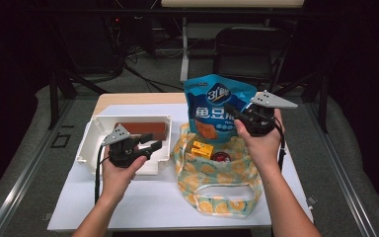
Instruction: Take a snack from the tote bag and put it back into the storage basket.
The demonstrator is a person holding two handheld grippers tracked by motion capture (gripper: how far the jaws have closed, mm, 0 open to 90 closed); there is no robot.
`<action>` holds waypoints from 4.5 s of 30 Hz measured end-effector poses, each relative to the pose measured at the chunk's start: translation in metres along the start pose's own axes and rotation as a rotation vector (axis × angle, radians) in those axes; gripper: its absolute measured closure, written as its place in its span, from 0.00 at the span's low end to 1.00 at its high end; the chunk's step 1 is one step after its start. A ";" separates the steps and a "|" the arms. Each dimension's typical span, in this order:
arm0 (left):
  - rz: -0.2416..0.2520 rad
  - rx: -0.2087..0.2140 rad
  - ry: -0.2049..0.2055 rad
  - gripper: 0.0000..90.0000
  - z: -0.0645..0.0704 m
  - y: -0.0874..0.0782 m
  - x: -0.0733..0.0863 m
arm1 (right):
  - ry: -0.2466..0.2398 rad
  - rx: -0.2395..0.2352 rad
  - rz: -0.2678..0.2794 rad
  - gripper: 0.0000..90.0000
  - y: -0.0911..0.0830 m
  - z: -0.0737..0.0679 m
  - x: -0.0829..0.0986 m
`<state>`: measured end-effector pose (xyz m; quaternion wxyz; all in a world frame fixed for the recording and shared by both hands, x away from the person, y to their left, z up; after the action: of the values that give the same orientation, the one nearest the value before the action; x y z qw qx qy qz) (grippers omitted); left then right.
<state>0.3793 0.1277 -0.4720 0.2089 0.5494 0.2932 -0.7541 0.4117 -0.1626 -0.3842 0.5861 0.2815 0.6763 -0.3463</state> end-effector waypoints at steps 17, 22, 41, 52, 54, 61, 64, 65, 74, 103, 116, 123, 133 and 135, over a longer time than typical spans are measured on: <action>0.040 0.039 0.061 0.48 0.014 0.013 -0.040 | -0.001 -0.056 0.005 1.00 0.022 -0.031 -0.007; 0.054 0.033 0.070 0.46 0.014 0.019 -0.048 | -0.001 -0.073 0.004 1.00 0.029 -0.041 -0.006; 0.076 0.010 0.080 0.45 0.019 0.023 -0.067 | -0.016 -0.137 -0.006 1.00 0.047 -0.073 -0.003; 0.102 -0.036 0.099 0.54 0.023 0.020 -0.074 | -0.024 -0.165 -0.013 1.00 0.054 -0.089 -0.001; 0.101 -0.041 0.100 0.59 0.022 0.019 -0.074 | -0.024 -0.161 -0.016 1.00 0.054 -0.091 -0.001; 0.079 -0.037 0.131 0.78 0.026 0.017 -0.073 | -0.032 -0.145 -0.020 0.99 0.056 -0.096 0.000; 0.066 -0.036 0.127 0.89 0.027 0.016 -0.074 | -0.031 -0.144 -0.021 0.98 0.057 -0.097 0.000; 0.064 -0.039 0.128 0.92 0.027 0.016 -0.074 | -0.037 -0.142 -0.021 0.98 0.057 -0.098 0.000; 0.063 -0.033 0.065 1.00 0.014 0.006 -0.076 | -0.042 -0.166 0.012 0.65 0.057 -0.102 -0.003; 0.074 -0.187 0.037 1.00 -0.074 -0.060 -0.058 | -0.009 -0.098 -0.046 0.32 0.004 -0.052 0.051; 0.019 -0.252 0.041 1.00 -0.124 -0.073 -0.019 | 0.069 -0.048 -0.067 0.32 -0.022 -0.026 0.087; -0.003 -0.267 0.037 1.00 -0.143 -0.067 -0.009 | 0.091 -0.028 -0.087 0.32 -0.030 -0.020 0.105; -0.006 -0.230 0.019 1.00 -0.161 -0.072 -0.003 | 0.102 -0.012 -0.102 0.32 -0.034 -0.014 0.119; -0.003 -0.228 0.015 1.00 -0.163 -0.073 -0.002 | 0.097 -0.007 -0.109 0.32 -0.035 -0.013 0.121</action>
<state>0.4490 0.2912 -0.4909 0.2666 0.5273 0.3793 -0.7121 0.3580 -0.1761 -0.4982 0.5339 0.2586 0.7194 -0.3614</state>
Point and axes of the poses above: each handheld gripper's, and its own axes: y roughly forward along the jaws, x roughly out of its underside, z roughly to its right, the point moved 6 cm from there along y, roughly forward along the jaws, and after that the axes turned 6 degrees about z, right-handed, at the moved point
